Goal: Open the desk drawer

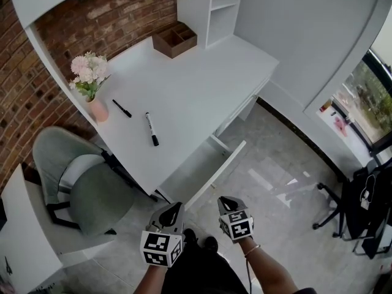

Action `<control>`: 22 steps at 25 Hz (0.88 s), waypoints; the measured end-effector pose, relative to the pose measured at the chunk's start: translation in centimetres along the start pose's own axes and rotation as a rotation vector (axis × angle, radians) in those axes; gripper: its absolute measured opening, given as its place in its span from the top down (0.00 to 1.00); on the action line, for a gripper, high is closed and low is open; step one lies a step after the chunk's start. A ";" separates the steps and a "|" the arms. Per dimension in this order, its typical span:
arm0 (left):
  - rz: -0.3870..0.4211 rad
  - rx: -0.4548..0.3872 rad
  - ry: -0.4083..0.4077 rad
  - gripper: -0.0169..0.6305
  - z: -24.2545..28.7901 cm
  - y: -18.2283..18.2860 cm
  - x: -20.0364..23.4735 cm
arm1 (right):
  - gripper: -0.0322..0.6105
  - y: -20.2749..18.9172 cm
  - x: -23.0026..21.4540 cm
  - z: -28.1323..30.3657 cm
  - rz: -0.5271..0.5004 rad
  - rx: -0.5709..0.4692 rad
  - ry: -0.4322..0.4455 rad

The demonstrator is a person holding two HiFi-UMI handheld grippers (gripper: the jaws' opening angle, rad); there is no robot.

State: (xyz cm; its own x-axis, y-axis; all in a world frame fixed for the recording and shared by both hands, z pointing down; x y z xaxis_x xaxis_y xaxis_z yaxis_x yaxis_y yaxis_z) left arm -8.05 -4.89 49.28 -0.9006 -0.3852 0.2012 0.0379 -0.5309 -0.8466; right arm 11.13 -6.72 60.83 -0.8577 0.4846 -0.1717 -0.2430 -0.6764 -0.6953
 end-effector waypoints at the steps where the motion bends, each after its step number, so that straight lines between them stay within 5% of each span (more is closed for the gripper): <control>1: 0.002 -0.003 0.001 0.96 0.0 0.2 0.0 | 0.93 0.4 0.1 -0.6 0.011 -0.024 0.002; 9: 0.009 -0.028 0.030 0.96 -0.9 1.6 -0.5 | 0.94 3.8 0.8 -5.6 0.084 -0.197 0.038; 22: 0.023 -0.104 0.089 0.96 -4.1 3.1 -2.8 | 0.94 8.3 2.4 -13.8 0.029 -0.428 0.095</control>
State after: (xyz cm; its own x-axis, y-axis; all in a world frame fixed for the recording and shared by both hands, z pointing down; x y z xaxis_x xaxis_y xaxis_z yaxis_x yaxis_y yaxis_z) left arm -7.18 -2.37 44.04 -0.9350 -0.3257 0.1404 0.0182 -0.4394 -0.8981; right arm 13.32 -3.56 44.99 -0.8113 0.5310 -0.2445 0.0071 -0.4093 -0.9124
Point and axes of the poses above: the fingertips, and each gripper's own axes: z forward along the fingers, x to its left, y out of its top, the point moved 6 cm from there along -z, backward along the fingers, and after that the axes turned 7 degrees about y, right-handed, at the moved point
